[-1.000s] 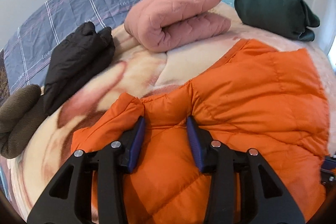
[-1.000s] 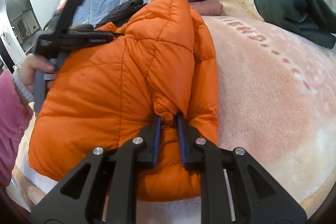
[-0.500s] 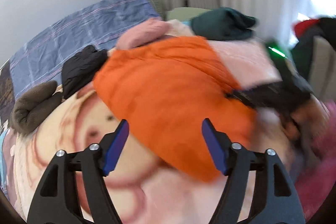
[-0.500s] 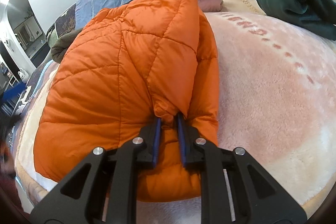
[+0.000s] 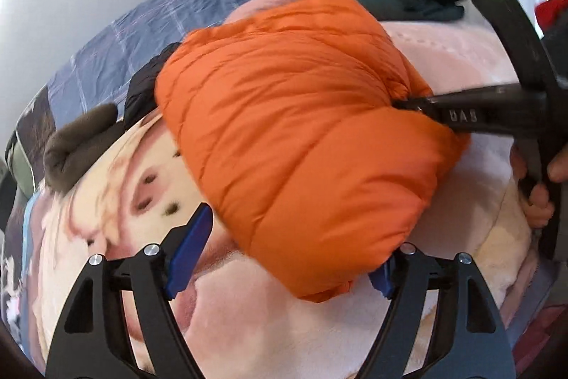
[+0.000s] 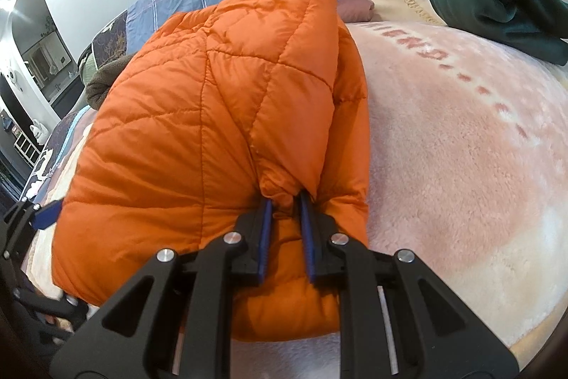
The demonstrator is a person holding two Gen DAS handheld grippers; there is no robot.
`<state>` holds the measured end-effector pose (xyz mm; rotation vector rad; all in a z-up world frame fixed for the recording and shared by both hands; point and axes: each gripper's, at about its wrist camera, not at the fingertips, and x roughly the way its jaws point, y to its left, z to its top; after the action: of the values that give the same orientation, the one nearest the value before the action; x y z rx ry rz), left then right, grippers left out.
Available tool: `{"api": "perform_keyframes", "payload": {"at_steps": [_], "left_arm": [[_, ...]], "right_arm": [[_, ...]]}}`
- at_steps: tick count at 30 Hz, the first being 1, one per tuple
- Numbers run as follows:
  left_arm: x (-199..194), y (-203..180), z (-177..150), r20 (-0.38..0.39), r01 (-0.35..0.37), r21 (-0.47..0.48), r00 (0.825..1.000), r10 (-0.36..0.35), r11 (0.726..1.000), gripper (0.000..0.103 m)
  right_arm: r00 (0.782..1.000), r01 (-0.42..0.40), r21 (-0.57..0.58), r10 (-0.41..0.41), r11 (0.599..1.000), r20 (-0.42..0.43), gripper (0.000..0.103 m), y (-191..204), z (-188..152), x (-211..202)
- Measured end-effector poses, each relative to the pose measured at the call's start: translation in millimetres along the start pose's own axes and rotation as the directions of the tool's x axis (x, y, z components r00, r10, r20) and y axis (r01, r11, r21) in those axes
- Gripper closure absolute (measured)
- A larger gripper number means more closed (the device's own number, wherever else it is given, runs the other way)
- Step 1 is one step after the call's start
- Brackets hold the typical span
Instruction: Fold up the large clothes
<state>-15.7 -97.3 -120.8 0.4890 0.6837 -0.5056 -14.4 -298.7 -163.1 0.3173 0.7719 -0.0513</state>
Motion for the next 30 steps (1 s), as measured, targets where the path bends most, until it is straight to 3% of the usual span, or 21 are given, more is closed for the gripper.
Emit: {"api": "perform_keyframes", "payload": {"at_steps": [5, 8, 10, 12, 14, 17, 20, 23, 25, 27, 30], "left_arm": [[6.3, 25.9, -29.7, -0.092, -0.085, -0.010, 0.992, 0.083, 0.996, 0.023], [3.5, 39.3, -38.2, -0.125, -0.058, -0.066, 0.991, 0.050, 0.996, 0.023], [-5.5, 41.9, -36.4, -0.115, -0.030, -0.051, 0.993, 0.024, 0.998, 0.027], [-23.5, 40.7, -35.3, -0.096, 0.068, -0.019, 0.993, -0.070, 0.998, 0.050], [-42.7, 44.1, -31.7, -0.065, 0.150, -0.008, 0.986, -0.150, 0.989, 0.065], [-60.8, 53.7, -13.7, 0.027, 0.207, -0.015, 0.978, -0.206, 0.978, 0.071], [-51.9, 49.8, 3.8, 0.078, 0.230, -0.050, 0.971, -0.225, 0.972, 0.071], [3.7, 36.5, -1.0, -0.041, 0.235, -0.054, 0.971, -0.237, 0.971, 0.069], [24.4, 33.1, -14.2, -0.040, 0.240, -0.035, 0.970, -0.241, 0.970, 0.069], [28.7, 39.2, -14.5, -0.054, 0.267, -0.085, 0.961, -0.272, 0.960, 0.069], [19.8, 42.2, -2.1, -0.079, 0.271, -0.088, 0.957, -0.278, 0.959, 0.069]], "right_arm": [[1.000, -0.014, -0.032, 0.014, 0.999, -0.015, 0.087, 8.5, -2.2, 3.0], [1.000, -0.004, -0.049, 0.004, 0.999, -0.012, 0.087, 11.6, -2.2, 3.5], [1.000, -0.006, -0.043, 0.006, 0.999, -0.013, 0.086, 10.0, -1.4, 3.5], [0.999, -0.028, -0.026, 0.027, 0.999, -0.016, 0.086, 6.1, -0.4, 3.5], [0.999, -0.046, -0.016, 0.046, 0.999, -0.016, 0.085, 3.3, -0.4, 3.7], [0.999, -0.050, -0.014, 0.050, 0.999, -0.012, 0.085, 0.9, -0.3, 3.6], [0.999, -0.047, -0.019, 0.047, 0.999, -0.011, 0.085, -0.3, 0.3, 4.1], [0.999, -0.051, -0.021, 0.051, 0.998, -0.013, 0.085, -0.2, 0.0, 3.9], [0.999, -0.048, -0.032, 0.048, 0.998, -0.015, 0.085, 2.1, -0.4, 4.1], [0.999, -0.033, -0.045, 0.033, 0.998, -0.014, 0.085, 5.3, -0.4, 5.0], [0.999, -0.029, -0.043, 0.029, 0.999, -0.017, 0.085, 5.9, 0.8, 5.5]]}}
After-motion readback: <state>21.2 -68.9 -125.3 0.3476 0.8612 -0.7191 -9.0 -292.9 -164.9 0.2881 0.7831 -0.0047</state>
